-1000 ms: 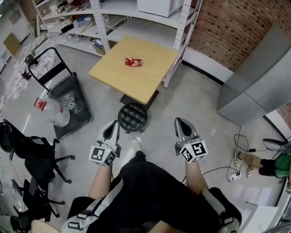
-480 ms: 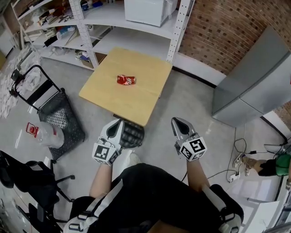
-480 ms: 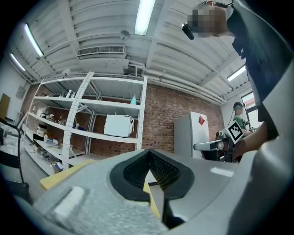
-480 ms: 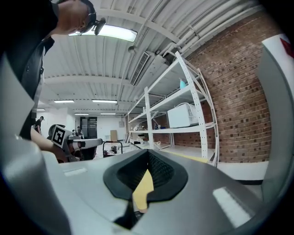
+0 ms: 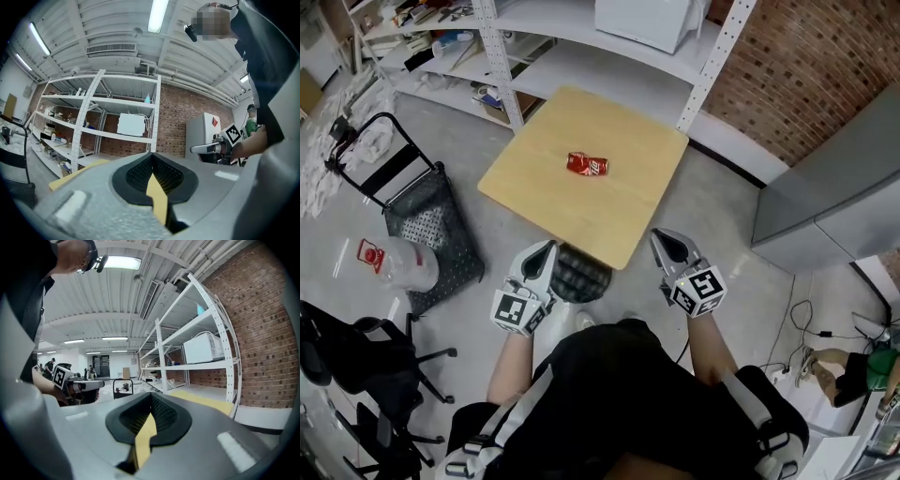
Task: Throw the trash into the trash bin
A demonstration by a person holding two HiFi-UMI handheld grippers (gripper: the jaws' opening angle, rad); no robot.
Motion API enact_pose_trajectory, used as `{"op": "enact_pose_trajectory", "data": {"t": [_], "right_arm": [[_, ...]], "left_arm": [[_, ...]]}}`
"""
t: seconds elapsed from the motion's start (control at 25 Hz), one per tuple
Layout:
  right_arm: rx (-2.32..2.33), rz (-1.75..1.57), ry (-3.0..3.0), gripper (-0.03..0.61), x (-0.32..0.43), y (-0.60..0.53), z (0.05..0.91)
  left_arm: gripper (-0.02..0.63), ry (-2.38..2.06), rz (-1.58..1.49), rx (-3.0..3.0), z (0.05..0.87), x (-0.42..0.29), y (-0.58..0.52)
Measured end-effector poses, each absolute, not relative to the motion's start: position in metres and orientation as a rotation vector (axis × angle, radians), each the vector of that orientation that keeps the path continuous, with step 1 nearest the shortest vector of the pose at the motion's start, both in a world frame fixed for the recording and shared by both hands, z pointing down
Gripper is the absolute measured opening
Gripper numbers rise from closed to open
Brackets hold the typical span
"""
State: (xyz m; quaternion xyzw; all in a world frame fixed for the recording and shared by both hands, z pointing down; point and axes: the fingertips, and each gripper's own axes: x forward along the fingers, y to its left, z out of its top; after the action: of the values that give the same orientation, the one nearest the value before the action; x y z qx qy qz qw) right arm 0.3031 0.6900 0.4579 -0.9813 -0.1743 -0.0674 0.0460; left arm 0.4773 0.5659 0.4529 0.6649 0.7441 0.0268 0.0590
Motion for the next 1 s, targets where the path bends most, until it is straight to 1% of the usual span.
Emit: {"op": "enact_pose_trajectory", "data": {"t": [0.28, 0.48, 0.64, 0.88, 0.92, 0.96, 1.0], "right_arm": [[-3.009, -0.277, -0.387, 0.005, 0.329, 0.706, 0.473], [-3.022, -0.315, -0.267, 0.005, 0.36, 0.744, 0.487], [-3.047, -0.363, -0.168, 0.006, 0.386, 0.787, 0.493], [-3.058, -0.47, -0.015, 0.006, 0.426, 0.843, 0.53], [-3.054, -0.491, 0.012, 0.009, 0.432, 0.85, 0.538], [-3.047, -0.51, 0.04, 0.042, 0.438, 0.856, 0.546], [-3.039, -0.528, 0.068, 0.06, 0.445, 0.862, 0.554]], "left_arm": [[0.0, 2.196, 0.089, 2.069, 0.46, 0.482, 0.568], [0.0, 2.096, 0.076, 2.163, 0.467, 0.505, 0.592], [0.0, 2.024, 0.093, 2.218, 0.458, 0.512, 0.625], [0.0, 1.91, 0.157, 2.333, 0.469, 0.525, 0.665], [0.0, 1.892, 0.172, 2.351, 0.473, 0.527, 0.67], [0.0, 1.873, 0.188, 2.367, 0.477, 0.529, 0.675], [0.0, 1.854, 0.204, 2.382, 0.48, 0.531, 0.68]]}}
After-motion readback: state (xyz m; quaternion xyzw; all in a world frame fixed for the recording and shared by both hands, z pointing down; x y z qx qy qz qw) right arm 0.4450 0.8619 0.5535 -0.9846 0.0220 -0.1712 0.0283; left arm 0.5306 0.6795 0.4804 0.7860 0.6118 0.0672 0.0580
